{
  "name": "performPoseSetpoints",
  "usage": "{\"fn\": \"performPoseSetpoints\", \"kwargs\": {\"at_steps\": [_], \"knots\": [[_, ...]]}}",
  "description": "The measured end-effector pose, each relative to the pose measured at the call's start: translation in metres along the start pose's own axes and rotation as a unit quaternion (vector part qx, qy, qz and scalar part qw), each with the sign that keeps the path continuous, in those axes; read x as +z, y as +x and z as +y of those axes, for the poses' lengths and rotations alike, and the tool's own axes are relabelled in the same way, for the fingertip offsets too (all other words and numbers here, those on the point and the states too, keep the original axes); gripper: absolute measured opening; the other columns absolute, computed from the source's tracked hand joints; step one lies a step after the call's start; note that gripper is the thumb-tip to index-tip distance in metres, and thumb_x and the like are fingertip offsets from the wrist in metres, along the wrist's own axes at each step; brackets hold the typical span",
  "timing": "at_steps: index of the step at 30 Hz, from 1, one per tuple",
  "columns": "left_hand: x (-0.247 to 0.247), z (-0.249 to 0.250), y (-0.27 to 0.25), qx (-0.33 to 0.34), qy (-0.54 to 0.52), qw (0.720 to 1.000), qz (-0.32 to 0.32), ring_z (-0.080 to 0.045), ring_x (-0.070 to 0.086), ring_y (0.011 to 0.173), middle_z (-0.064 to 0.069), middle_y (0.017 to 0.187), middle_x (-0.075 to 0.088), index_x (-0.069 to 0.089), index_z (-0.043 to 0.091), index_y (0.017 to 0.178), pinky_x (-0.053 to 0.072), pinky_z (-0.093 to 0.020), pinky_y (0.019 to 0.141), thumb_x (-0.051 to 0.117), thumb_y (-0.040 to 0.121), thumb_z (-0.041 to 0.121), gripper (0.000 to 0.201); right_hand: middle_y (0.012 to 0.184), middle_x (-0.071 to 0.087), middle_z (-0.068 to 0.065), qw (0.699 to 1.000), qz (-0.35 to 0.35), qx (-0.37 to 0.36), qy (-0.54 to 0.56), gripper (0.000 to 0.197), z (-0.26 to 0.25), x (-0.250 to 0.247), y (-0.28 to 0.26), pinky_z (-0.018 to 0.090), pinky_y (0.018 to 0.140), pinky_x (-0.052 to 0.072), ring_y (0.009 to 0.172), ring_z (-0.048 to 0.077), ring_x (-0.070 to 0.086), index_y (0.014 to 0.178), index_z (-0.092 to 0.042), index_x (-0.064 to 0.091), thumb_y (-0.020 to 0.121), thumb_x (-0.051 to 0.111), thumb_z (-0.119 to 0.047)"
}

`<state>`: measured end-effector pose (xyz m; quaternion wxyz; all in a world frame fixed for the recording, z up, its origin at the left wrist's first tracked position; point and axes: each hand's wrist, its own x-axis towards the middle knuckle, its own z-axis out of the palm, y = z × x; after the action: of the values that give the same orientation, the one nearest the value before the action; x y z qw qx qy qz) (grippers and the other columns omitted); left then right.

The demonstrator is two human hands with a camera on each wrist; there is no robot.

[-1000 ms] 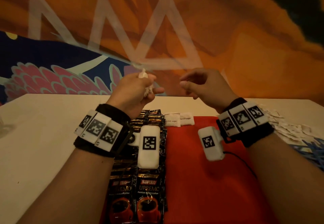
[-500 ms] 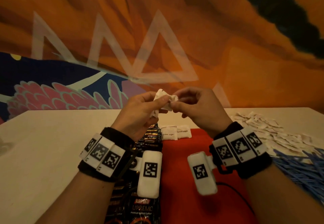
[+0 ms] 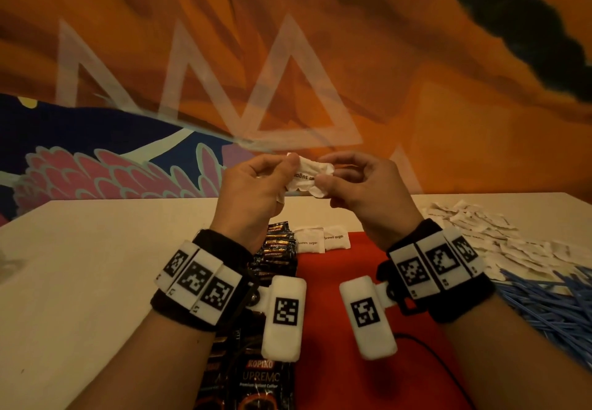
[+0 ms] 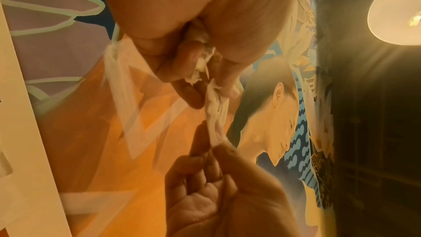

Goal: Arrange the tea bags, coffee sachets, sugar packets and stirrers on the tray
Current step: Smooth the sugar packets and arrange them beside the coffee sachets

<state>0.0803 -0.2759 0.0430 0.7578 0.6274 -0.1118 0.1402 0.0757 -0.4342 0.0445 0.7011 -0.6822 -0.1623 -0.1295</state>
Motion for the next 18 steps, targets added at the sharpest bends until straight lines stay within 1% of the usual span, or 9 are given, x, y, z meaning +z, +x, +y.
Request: {"fn": "performPoseSetpoints", "kwargs": {"at_steps": [2, 3, 6, 8, 10, 13, 15, 16, 18], "knots": [[0.0013, -0.0012, -0.0007, 0.017, 0.008, 1.000, 0.004, -0.013, 0.039, 0.052, -0.012, 0.075, 0.057, 0.073, 0.009, 0.092, 0.028, -0.019, 0.040, 0.066, 0.092, 0.021, 0.014, 0.078, 0.071, 0.004, 1.000, -0.020, 0.012, 0.004, 0.019, -0.0007, 0.0024, -0.0013, 0.027, 0.058, 0.049, 0.065, 0.016, 0.064, 0.100, -0.009, 0.069, 0.082, 0.074, -0.001], [0.0013, -0.0011, -0.0012, 0.022, 0.006, 1.000, -0.003, -0.015, 0.041, 0.054, -0.010, 0.073, 0.059, 0.073, 0.009, 0.092, 0.028, -0.019, 0.041, 0.068, 0.089, 0.027, 0.018, 0.079, 0.070, 0.006, 1.000, -0.019, 0.013, 0.015, 0.017, -0.0009, 0.0042, -0.0015, 0.026, 0.056, 0.047, 0.063, 0.014, 0.062, 0.098, -0.006, 0.069, 0.083, 0.073, 0.000], [0.0026, 0.0006, -0.0031, 0.005, 0.008, 0.999, -0.044, -0.021, 0.047, 0.063, -0.001, 0.071, 0.066, 0.071, 0.012, 0.089, 0.026, -0.021, 0.043, 0.072, 0.070, 0.047, 0.040, 0.081, 0.067, 0.010, 0.990, 0.019, 0.034, 0.133, 0.014, -0.0017, 0.0065, 0.0006, 0.022, 0.053, 0.049, 0.059, 0.014, 0.061, 0.092, -0.004, 0.061, 0.085, 0.066, 0.006], [0.0035, 0.0012, -0.0044, 0.003, 0.034, 0.998, -0.052, -0.016, 0.053, 0.063, 0.001, 0.071, 0.068, 0.071, 0.012, 0.090, 0.030, -0.022, 0.045, 0.074, 0.070, 0.042, 0.036, 0.082, 0.068, 0.011, 0.979, 0.013, 0.050, 0.197, 0.017, -0.0017, 0.0061, 0.0010, 0.022, 0.057, 0.056, 0.064, 0.018, 0.067, 0.095, -0.004, 0.056, 0.086, 0.063, 0.009], [0.0037, 0.0010, -0.0043, 0.011, 0.062, 0.997, -0.038, -0.012, 0.059, 0.064, 0.000, 0.072, 0.069, 0.072, 0.012, 0.091, 0.035, -0.022, 0.047, 0.076, 0.081, 0.029, 0.020, 0.083, 0.070, 0.008, 0.984, -0.014, 0.052, 0.172, 0.021, -0.0013, 0.0061, -0.0007, 0.024, 0.059, 0.056, 0.067, 0.018, 0.070, 0.098, -0.005, 0.054, 0.086, 0.064, 0.009], [-0.0008, 0.0009, -0.0029, 0.027, 0.088, 0.995, -0.040, -0.016, 0.057, 0.066, -0.002, 0.075, 0.069, 0.073, 0.009, 0.093, 0.035, -0.023, 0.048, 0.072, 0.089, 0.020, 0.012, 0.091, 0.072, 0.005, 0.996, -0.030, 0.037, 0.076, 0.028, 0.0003, 0.0041, -0.0012, 0.030, 0.065, 0.054, 0.080, 0.019, 0.071, 0.105, -0.010, 0.057, 0.083, 0.071, 0.001], [-0.0038, 0.0019, -0.0022, 0.044, 0.141, 0.987, -0.069, -0.008, 0.057, 0.058, -0.001, 0.072, 0.070, 0.073, 0.009, 0.093, 0.035, -0.019, 0.047, 0.071, 0.090, 0.017, 0.009, 0.099, 0.070, 0.002, 1.000, -0.018, 0.012, 0.011, 0.028, 0.0009, 0.0009, -0.0002, 0.031, 0.067, 0.052, 0.085, 0.018, 0.068, 0.103, -0.017, 0.063, 0.081, 0.075, -0.006], [-0.0043, 0.0021, -0.0022, 0.052, 0.165, 0.982, -0.082, -0.003, 0.056, 0.055, 0.000, 0.071, 0.069, 0.074, 0.010, 0.093, 0.036, -0.016, 0.048, 0.070, 0.090, 0.017, 0.009, 0.098, 0.070, 0.001, 1.000, -0.011, -0.006, -0.015, 0.024, 0.0007, -0.0003, -0.0004, 0.029, 0.064, 0.051, 0.082, 0.016, 0.066, 0.100, -0.019, 0.065, 0.082, 0.076, -0.007], [-0.0036, 0.0012, -0.0016, 0.059, 0.171, 0.980, -0.078, -0.001, 0.055, 0.055, 0.003, 0.072, 0.068, 0.074, 0.011, 0.095, 0.037, -0.015, 0.049, 0.072, 0.090, 0.020, 0.011, 0.085, 0.070, 0.000, 0.999, 0.012, -0.031, -0.023, 0.014, 0.0005, -0.0009, -0.0010, 0.028, 0.060, 0.048, 0.071, 0.012, 0.063, 0.091, -0.015, 0.068, 0.084, 0.073, -0.005]]}}
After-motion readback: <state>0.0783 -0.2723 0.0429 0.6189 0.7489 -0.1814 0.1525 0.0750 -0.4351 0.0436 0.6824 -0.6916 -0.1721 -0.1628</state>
